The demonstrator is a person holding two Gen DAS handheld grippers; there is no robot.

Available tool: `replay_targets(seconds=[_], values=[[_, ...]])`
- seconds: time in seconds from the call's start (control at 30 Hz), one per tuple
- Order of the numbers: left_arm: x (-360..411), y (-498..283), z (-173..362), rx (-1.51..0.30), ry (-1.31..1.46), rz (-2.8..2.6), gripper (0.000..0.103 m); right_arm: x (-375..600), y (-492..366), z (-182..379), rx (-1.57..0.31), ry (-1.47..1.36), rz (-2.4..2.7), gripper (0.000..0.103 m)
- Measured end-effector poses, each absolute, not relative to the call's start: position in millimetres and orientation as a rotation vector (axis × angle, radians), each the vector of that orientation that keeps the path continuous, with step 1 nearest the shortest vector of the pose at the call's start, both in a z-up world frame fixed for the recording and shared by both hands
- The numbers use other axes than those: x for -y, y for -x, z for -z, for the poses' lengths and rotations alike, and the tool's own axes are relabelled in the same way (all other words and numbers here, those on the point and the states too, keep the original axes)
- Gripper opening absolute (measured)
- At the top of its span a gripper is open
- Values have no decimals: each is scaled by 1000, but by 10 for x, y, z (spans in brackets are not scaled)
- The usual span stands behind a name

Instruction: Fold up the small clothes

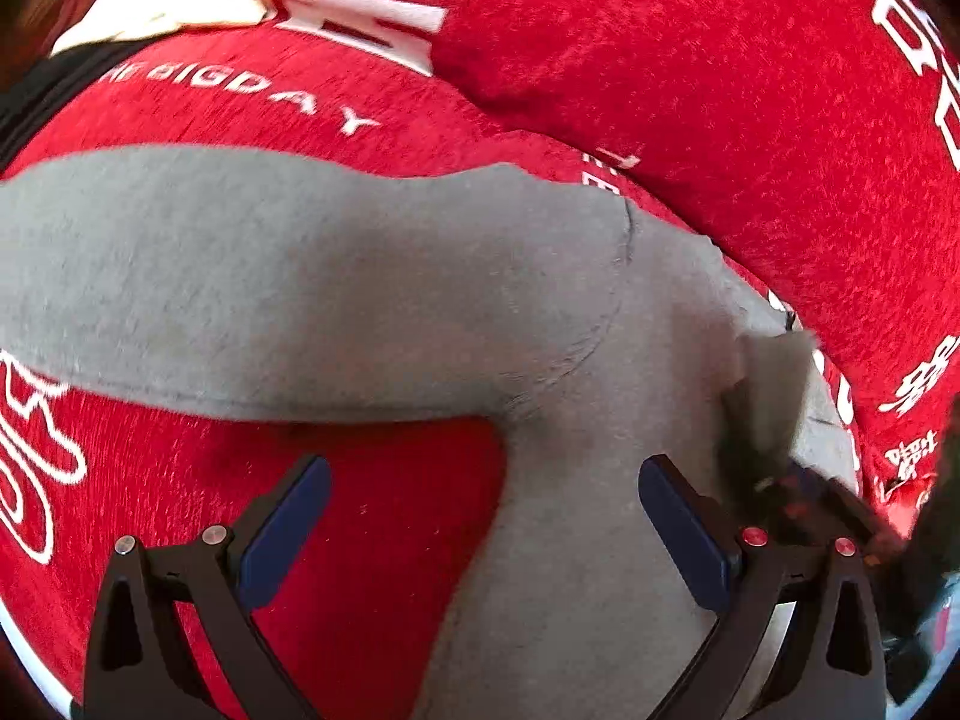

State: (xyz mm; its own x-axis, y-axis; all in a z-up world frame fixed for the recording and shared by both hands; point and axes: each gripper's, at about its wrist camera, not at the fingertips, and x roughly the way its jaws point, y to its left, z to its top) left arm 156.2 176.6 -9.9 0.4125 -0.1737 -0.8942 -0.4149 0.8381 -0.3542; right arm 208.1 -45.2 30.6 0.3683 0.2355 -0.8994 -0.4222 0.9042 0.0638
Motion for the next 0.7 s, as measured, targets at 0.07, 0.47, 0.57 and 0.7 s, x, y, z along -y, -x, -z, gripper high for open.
replay_targets(seconds=[0.07,0.47,0.57,0.7], values=[[-1795,-1537,84,-1134,613,-158,103,419,-2015,-293,-1122,226,-452,46],[-1065,-1597,-91,-1157,497,-12,103,1861,-1760,-1020,-988,179,-308,78],[-958,-1852,-76,-1150,458,-16,103,2267,-1927,-624,-1128,137,-250,77],[-1054,-2346,102,-1226,489,-63,103,2290,-2204,-213,-1193,168,-206,79]])
